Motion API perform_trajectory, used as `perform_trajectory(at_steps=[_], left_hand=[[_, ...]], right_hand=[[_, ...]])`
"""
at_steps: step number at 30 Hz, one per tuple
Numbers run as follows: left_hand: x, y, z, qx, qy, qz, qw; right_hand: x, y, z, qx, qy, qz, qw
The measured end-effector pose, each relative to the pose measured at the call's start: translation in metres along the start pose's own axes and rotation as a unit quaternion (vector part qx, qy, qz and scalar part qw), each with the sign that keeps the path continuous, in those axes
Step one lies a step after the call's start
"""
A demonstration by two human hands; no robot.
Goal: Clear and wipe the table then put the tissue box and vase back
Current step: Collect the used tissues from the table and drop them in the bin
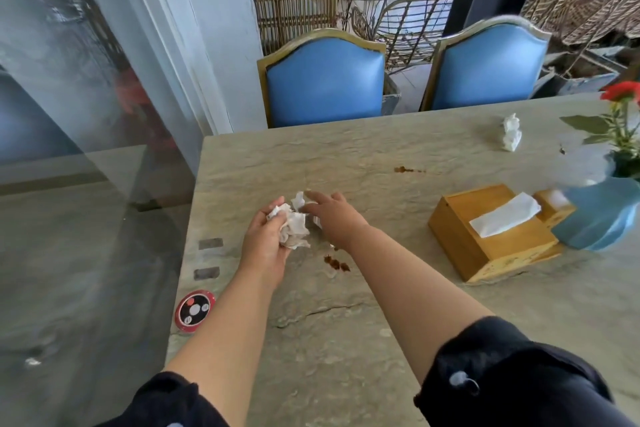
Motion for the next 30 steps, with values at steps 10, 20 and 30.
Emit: perform_trajectory(at_steps=[10,20,30], left_hand=[[0.017,0.015,0.002,-0.004,-0.038,0.026,0.999],[0.1,0.125,0.017,-0.066,0.003,0.137,0.988],[0.166,0.253,0.07,-0.092,-0.006,0.212,0.973]], right_hand=[[-0.041,0.063,-0.058,0.18,-0.37,-0.2,0.889],[-0.086,0.213,-0.058,0.197,-0.452,-0.309,0.813],[-0.062,0.359,-0.115,0.255,-0.448,-0.304,0.801]])
Point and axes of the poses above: each hand's wrist, its own y-axis away from the middle knuckle, its own x-axis out of the palm, z = x × y, the point moved 9 cm from there along -y, towards the middle knuckle, and after that the axes turned 6 degrees about x, right-handed, at the moved point
